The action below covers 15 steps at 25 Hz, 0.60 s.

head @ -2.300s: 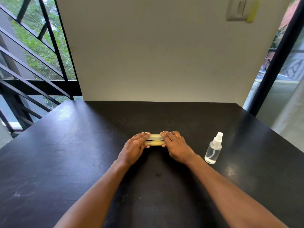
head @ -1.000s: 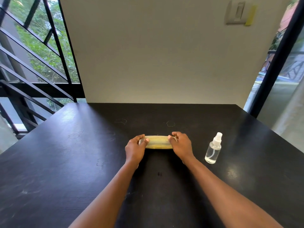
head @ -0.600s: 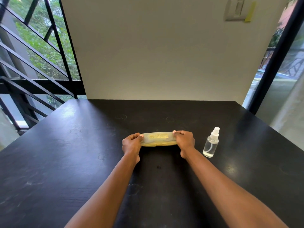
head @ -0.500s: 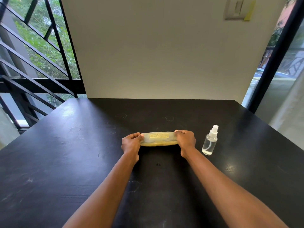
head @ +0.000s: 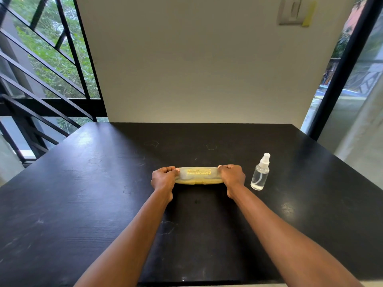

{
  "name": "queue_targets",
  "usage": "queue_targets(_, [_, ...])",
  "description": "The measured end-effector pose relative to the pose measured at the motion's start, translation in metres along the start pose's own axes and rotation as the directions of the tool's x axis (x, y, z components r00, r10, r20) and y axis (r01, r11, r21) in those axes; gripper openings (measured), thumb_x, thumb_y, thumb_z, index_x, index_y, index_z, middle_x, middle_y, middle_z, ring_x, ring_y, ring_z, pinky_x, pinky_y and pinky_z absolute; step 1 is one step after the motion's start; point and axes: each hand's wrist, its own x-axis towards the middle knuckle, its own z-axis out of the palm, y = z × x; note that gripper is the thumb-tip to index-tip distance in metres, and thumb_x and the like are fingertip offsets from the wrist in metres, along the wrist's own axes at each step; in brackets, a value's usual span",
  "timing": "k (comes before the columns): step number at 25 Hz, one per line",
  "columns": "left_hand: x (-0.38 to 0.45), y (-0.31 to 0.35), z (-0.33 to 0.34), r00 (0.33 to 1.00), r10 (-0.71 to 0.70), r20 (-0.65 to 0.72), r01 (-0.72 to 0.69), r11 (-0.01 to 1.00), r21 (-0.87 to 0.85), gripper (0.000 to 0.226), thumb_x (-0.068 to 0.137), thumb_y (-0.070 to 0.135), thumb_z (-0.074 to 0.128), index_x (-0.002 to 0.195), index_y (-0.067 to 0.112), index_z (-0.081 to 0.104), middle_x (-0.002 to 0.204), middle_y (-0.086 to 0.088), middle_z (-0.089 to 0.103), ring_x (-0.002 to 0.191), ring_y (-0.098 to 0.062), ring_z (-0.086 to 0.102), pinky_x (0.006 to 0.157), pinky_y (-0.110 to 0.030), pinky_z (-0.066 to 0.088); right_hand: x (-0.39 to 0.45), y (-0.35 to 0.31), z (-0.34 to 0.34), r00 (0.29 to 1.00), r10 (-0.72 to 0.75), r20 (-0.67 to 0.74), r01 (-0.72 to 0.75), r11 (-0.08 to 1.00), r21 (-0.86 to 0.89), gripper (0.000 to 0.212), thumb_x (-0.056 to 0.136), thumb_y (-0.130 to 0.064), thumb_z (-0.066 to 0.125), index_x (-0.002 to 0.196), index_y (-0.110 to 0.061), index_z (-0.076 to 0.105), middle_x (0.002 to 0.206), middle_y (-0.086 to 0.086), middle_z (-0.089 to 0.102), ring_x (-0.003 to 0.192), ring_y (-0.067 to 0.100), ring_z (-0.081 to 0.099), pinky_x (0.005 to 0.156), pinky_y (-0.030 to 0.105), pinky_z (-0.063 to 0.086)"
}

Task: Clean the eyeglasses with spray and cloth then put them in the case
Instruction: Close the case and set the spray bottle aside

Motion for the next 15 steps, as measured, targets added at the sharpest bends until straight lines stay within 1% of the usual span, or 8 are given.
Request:
queue_targets(4, [-0.0013,0.001,-0.0007,1.0,-0.003,0.002,0.003,1.0,0.004,0.02,0.083,0.013,0.067,0.102,0.011,0.068,0.101,-0.005,0.059,0.094,-0.018,0.056,0.082,-0.032,0.054,-0.0002,0.0006,0.001,1.0,0.003,0.009,-0.003,1.0,-0.009,0.017,0.088,-0.022,0.058,0.075,-0.013,0.065,0.074,-0.002,0.054,0.066,0.009,0.047,0.05,0.021,0.034])
queue_targets(6, [-0.0015,0.0004,-0.0011,1.0,-0.003,0.003,0.003,1.0,0.003,0.02,0.083,0.013,0.067,0.102,0.011,0.067,0.103,-0.005,0.059,0.095,-0.018,0.056,0.085,-0.034,0.054,0.0007,0.0009,0.0018,1.0,-0.001,0.009,0.002,1.0,-0.022,0.016,0.088,-0.023,0.057,0.076,-0.013,0.065,0.075,-0.001,0.055,0.066,0.009,0.047,0.05,0.021,0.033])
queue_targets(9, [-0.0028,0.0001,-0.0012,1.0,0.006,0.0,-0.006,1.0,0.006,0.022,0.083,0.015,0.067,0.104,0.01,0.066,0.105,-0.006,0.06,0.095,-0.018,0.055,0.084,-0.033,0.053,0.0017,0.0012,0.002,1.0,-0.007,0.007,0.007,0.999,-0.043,0.017,0.089,-0.024,0.056,0.079,-0.012,0.065,0.078,0.0,0.056,0.065,0.008,0.047,0.049,0.021,0.032])
queue_targets(10, [-0.0034,0.0007,-0.0013,1.0,0.011,-0.004,-0.011,1.0,0.009,0.024,0.082,0.016,0.067,0.106,0.009,0.066,0.106,-0.006,0.06,0.096,-0.018,0.055,0.085,-0.033,0.052,0.0022,0.0014,0.0022,1.0,-0.004,0.006,0.004,0.999,-0.045,0.018,0.089,-0.024,0.056,0.081,-0.011,0.066,0.079,0.001,0.057,0.067,0.009,0.049,0.051,0.022,0.033])
queue_targets(13, [-0.004,0.0039,-0.0025,1.0,0.024,-0.015,-0.023,1.0,0.02,0.028,0.082,0.019,0.068,0.108,0.009,0.065,0.107,-0.007,0.061,0.097,-0.019,0.056,0.086,-0.033,0.052,0.0033,0.0011,0.002,1.0,0.003,-0.006,-0.003,0.999,-0.039,0.019,0.088,-0.026,0.056,0.084,-0.01,0.066,0.082,0.002,0.058,0.077,0.016,0.052,0.065,0.025,0.036])
queue_targets(15, [-0.0048,0.0061,-0.004,0.999,0.031,-0.019,-0.031,0.999,0.026,0.029,0.082,0.02,0.068,0.109,0.008,0.065,0.108,-0.007,0.061,0.097,-0.02,0.056,0.089,-0.035,0.052,0.0033,0.0003,0.0012,1.0,-0.015,-0.014,0.014,0.998,-0.055,0.018,0.088,-0.026,0.056,0.083,-0.011,0.065,0.083,0.002,0.059,0.081,0.017,0.053,0.067,0.027,0.036])
